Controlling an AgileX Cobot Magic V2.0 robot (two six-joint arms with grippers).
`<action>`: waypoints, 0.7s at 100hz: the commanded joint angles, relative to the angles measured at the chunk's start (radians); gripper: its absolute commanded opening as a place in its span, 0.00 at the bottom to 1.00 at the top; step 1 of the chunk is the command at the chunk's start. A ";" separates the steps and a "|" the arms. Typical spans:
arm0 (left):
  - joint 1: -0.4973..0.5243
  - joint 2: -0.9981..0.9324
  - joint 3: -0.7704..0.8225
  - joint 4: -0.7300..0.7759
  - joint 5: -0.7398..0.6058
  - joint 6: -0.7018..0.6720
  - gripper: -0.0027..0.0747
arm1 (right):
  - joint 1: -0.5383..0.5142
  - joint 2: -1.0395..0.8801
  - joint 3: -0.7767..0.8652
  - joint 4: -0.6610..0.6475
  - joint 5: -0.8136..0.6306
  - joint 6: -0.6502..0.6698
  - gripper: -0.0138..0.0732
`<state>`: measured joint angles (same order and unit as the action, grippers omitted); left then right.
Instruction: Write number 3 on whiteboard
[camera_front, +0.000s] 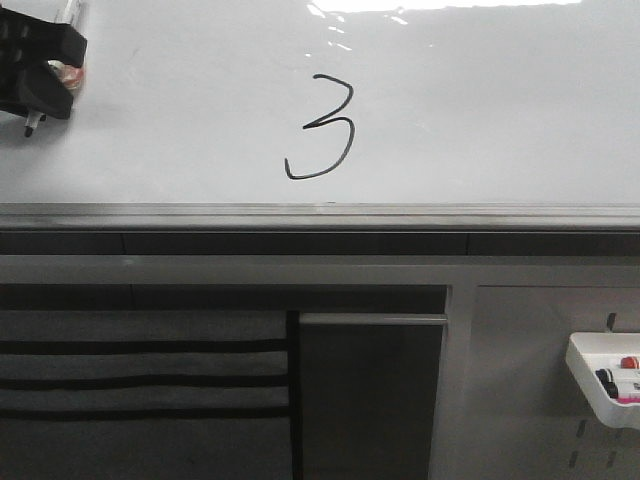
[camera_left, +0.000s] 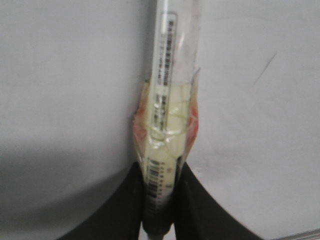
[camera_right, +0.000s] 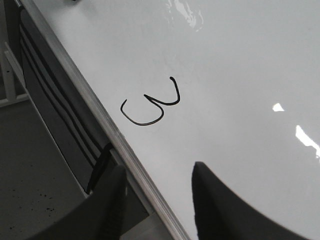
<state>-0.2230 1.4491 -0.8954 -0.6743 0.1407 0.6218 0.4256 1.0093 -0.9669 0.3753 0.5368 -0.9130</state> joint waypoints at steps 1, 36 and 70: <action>-0.009 -0.029 -0.025 -0.016 -0.043 -0.011 0.29 | -0.006 -0.012 -0.025 0.023 -0.050 0.002 0.47; -0.005 -0.083 -0.025 0.130 0.008 -0.011 0.56 | -0.022 -0.040 -0.027 0.020 0.039 0.054 0.47; -0.005 -0.427 -0.052 0.290 0.500 -0.011 0.56 | -0.190 -0.178 -0.043 -0.180 0.368 0.600 0.46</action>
<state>-0.2230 1.1288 -0.9116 -0.3833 0.5542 0.6218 0.2778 0.8754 -0.9669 0.2750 0.8503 -0.4833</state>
